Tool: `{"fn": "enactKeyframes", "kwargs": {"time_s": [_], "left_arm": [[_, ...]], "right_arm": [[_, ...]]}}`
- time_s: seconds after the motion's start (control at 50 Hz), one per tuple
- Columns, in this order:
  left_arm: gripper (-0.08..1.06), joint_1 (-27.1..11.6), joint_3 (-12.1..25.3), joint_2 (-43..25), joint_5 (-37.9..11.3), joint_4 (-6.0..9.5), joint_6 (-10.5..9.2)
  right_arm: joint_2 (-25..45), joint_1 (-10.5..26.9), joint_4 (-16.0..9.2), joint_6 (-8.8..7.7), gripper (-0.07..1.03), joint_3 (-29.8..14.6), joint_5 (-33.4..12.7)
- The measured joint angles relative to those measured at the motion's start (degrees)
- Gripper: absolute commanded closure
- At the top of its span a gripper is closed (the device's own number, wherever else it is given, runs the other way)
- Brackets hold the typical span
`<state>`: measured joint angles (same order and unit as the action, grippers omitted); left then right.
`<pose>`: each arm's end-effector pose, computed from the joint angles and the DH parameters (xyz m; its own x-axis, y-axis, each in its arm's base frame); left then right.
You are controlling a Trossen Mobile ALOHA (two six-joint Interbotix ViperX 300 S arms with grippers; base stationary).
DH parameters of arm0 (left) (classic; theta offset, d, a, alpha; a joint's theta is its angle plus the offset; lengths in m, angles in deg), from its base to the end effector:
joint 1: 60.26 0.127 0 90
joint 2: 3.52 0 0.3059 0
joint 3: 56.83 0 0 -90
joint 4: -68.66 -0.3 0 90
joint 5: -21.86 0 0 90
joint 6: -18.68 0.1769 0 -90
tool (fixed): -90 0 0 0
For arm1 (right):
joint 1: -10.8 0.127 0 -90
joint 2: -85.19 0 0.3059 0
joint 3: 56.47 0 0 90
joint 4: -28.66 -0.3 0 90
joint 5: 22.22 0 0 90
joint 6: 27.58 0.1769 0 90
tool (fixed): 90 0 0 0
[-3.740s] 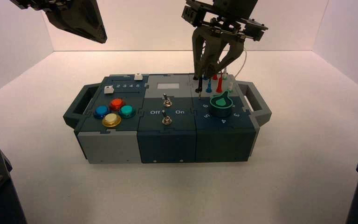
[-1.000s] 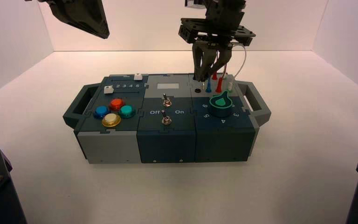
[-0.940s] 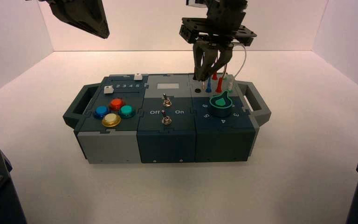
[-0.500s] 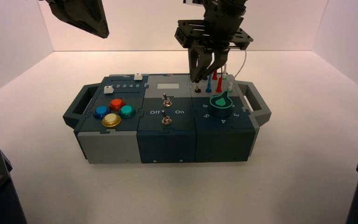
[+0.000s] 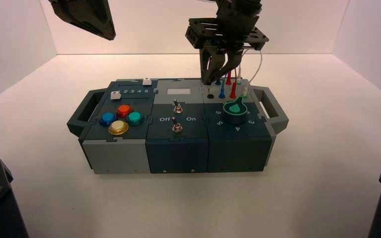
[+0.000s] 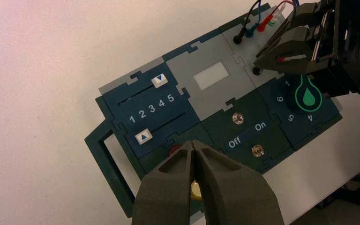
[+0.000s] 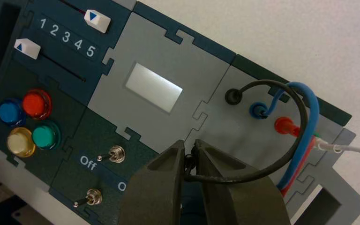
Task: Insert the black wire.
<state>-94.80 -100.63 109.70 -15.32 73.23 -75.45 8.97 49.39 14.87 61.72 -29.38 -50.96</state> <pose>0.2050 -0.1514 0.1534 0.4127 -0.3425 -0.8440 0.4880 0.8656 -0.1126 0.2711 0.2422 0.0638 0.2079 0.3126 -0.9269 -0.4942 0.8513 0.1762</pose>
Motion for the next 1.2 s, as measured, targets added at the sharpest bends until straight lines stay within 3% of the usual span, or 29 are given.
{"fn": "enactKeyframes", "kwargs": {"time_s": [1.2], "left_arm": [[1.01,0.00,0.00,-0.35,0.00,0.00,0.26]], "right_arm": [[1.85,0.00,2.90,0.09,0.99,0.35,1.76]]}}
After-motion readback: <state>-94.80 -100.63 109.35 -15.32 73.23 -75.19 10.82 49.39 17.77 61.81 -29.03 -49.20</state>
